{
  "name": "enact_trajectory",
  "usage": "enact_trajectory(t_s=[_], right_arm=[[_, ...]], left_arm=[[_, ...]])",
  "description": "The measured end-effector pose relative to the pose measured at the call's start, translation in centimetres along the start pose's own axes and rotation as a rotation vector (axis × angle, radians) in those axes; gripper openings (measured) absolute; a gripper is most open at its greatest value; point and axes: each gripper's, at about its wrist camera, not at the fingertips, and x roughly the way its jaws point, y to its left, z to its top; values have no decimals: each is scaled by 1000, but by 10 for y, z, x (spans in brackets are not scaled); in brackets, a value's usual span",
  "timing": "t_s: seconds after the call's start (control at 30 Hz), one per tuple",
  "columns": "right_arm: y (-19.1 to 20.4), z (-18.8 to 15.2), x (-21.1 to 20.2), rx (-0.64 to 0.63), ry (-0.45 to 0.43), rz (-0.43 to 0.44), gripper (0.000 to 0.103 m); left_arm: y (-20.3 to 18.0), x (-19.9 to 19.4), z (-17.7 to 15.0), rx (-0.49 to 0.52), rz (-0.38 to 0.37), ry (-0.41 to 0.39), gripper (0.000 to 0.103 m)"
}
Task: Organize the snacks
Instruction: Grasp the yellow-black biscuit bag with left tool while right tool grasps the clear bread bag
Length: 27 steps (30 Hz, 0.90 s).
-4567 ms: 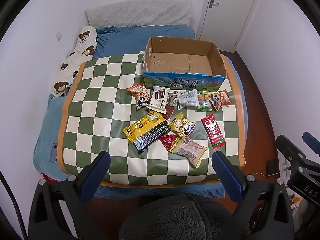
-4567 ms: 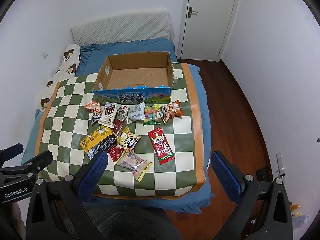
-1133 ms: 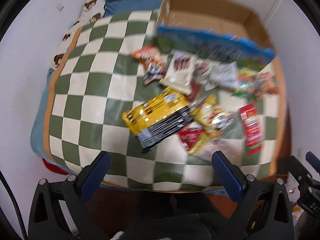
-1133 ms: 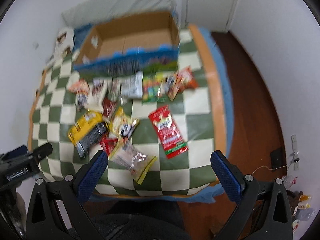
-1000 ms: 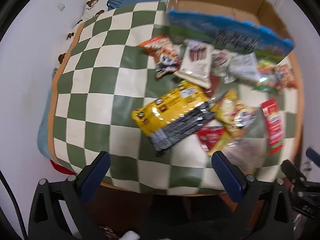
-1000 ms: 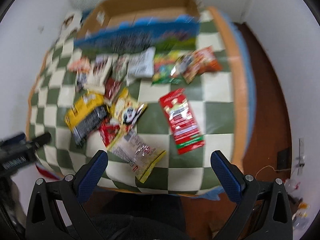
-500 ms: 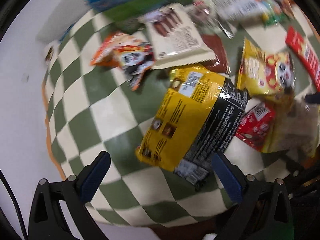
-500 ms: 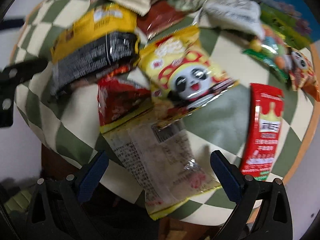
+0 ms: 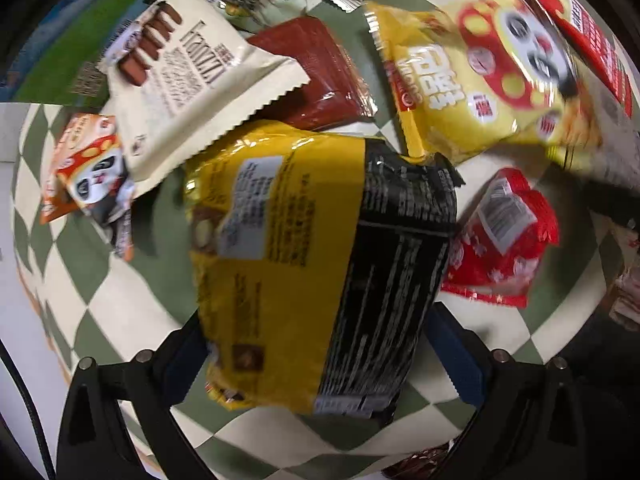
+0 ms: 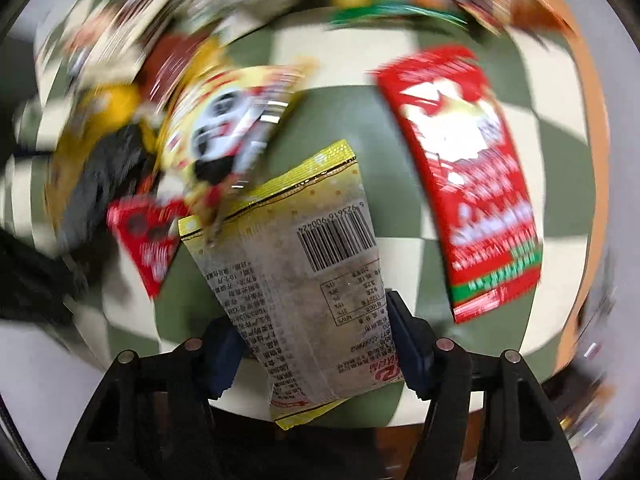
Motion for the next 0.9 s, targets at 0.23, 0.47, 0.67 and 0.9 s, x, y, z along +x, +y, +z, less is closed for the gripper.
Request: enact_trajectory(t_s=[0.23,0.47,0.67,0.9], right_arm=[[-19,-7,19,298,-50,111,67],[-23,-10,38,341,-66,88,67],[-13,-5,23,311,-48,62,69],[-1,-9,9,290,-31,76,78]], left_arm=[[41,7,-24,-415,-60,-1,92],[73,26,-53,-717,-166,33,92],[86,37,-37,-650,-171,40,97],[104,49,-11,-614,-184,52,100]])
